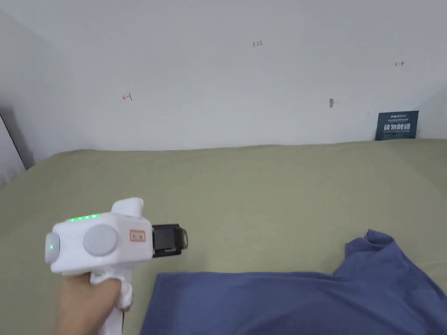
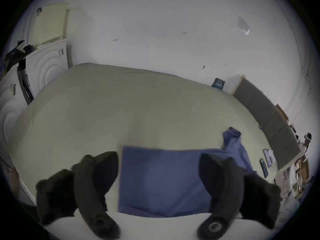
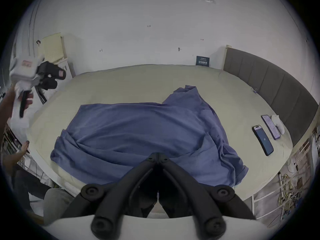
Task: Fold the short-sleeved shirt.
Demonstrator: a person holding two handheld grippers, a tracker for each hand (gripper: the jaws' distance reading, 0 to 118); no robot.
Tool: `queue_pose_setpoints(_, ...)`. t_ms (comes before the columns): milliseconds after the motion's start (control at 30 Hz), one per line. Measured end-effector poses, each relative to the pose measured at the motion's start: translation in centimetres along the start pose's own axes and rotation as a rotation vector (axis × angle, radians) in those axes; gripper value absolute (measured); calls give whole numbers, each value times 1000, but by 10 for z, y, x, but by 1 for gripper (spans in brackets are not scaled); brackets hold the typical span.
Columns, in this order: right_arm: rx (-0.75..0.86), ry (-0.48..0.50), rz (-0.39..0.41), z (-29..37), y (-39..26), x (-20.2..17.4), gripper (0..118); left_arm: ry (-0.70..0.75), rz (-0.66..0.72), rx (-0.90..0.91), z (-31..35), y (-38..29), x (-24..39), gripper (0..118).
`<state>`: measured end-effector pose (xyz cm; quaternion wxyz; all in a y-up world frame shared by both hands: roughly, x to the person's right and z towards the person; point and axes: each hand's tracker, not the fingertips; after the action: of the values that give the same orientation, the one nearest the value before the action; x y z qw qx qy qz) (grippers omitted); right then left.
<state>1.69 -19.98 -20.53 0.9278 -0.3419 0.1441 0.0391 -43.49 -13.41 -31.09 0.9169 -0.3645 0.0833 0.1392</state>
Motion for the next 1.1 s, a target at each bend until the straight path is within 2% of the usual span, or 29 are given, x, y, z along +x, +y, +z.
queue_pose_setpoints(100,-18,13,-8,-8,5,3,2,-41,72,-156,-54,21,-17,101)
queue_pose_setpoints(133,-27,18,-6,-10,7,4,2,-8,82,-195,-69,19,-19,100)
queue_pose_setpoints(333,-61,38,7,-14,14,12,2,48,45,-490,-164,-4,-27,100)
queue_pose_setpoints(467,-63,50,21,-14,15,11,2,86,18,-499,-180,-14,-23,97)
queue_pose_setpoints(533,-69,60,28,-13,17,10,2,161,24,-519,-177,-15,-23,61)
queue_pose_setpoints(567,-77,76,22,-12,20,11,2,230,-23,-498,-172,-15,-21,44)
queue_pose_setpoints(600,-88,98,10,-13,25,13,2,203,-44,-482,-168,-14,-20,14)
queue_pose_setpoints(633,-91,107,7,-14,32,17,2,128,-17,-490,-167,-14,-21,0)
queue_pose_setpoints(667,-89,125,7,-19,42,24,2,83,15,-490,-165,-17,-18,0)
queue_pose_setpoints(767,-99,130,-2,-50,88,59,4,118,-90,-488,-164,-18,-13,0)
queue_pose_setpoints(833,-108,119,-20,-83,127,91,12,124,-64,-487,-156,-21,-7,0)
queue_pose_setpoints(867,-137,102,-1,-106,147,105,30,113,-52,-488,-156,-21,-8,0)
queue_pose_setpoints(900,-198,90,27,-131,169,119,64,113,-40,-489,-156,-22,-9,0)
queue_pose_setpoints(933,-255,73,50,-155,186,130,72,113,-38,-493,-155,-20,-7,0)
queue_pose_setpoints(1067,-510,-75,125,-247,224,171,72,111,-26,-510,-158,-19,-8,0)
queue_pose_setpoints(1100,-542,-69,128,-266,223,175,72,112,-21,-512,-158,-20,-8,0)
